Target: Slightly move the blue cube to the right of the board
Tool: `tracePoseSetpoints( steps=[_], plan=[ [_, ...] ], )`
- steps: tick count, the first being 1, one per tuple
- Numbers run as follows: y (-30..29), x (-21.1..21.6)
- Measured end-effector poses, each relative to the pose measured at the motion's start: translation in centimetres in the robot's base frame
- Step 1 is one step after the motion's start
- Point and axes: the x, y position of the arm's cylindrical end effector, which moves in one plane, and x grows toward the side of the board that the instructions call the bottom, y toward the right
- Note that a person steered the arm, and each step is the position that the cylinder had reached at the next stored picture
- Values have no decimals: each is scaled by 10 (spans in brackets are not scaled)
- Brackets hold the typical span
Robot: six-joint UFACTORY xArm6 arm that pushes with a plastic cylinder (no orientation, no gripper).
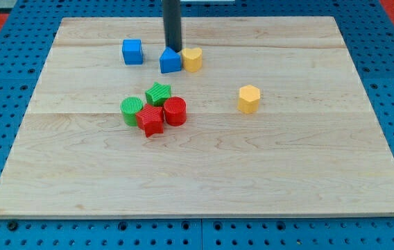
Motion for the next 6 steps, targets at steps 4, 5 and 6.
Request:
tracePoseSetpoints(
  steps=[4, 5, 6],
  plan=[
    [-44, -18],
    [-124, -18],
    [-153, -18]
  ],
)
